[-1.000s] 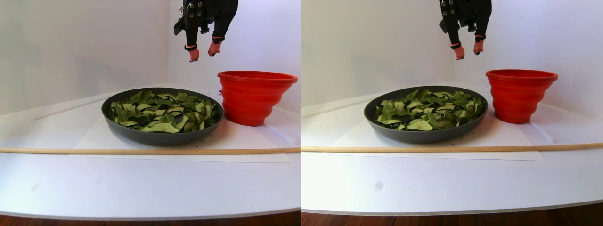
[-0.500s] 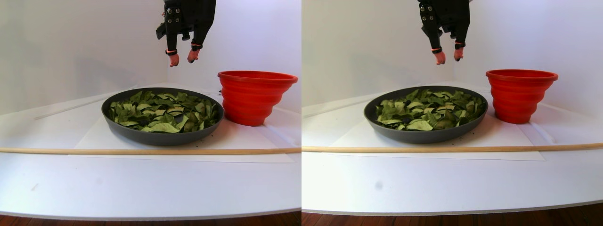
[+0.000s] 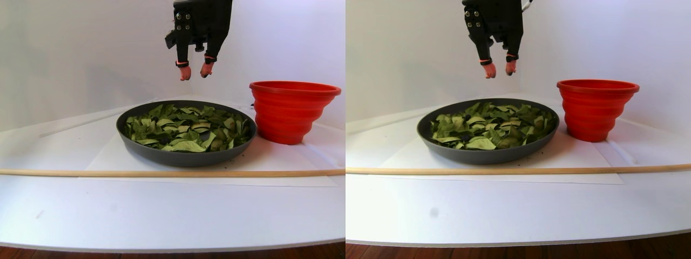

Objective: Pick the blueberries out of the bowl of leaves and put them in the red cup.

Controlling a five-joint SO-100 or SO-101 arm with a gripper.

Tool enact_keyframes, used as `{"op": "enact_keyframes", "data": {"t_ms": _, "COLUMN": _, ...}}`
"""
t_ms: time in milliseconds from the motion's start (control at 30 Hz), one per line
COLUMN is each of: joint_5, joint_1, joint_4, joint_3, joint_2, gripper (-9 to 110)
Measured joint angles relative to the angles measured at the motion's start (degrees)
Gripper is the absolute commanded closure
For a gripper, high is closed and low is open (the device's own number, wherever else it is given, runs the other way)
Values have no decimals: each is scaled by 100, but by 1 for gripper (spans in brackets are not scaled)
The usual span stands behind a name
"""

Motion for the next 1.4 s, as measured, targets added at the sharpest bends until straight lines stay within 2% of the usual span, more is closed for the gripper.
{"op": "enact_keyframes", "data": {"t_ms": 1400, "joint_5": -123, "joint_1": -598, "joint_4": 571, "joint_3": 1547, "joint_2": 861, "gripper": 86}}
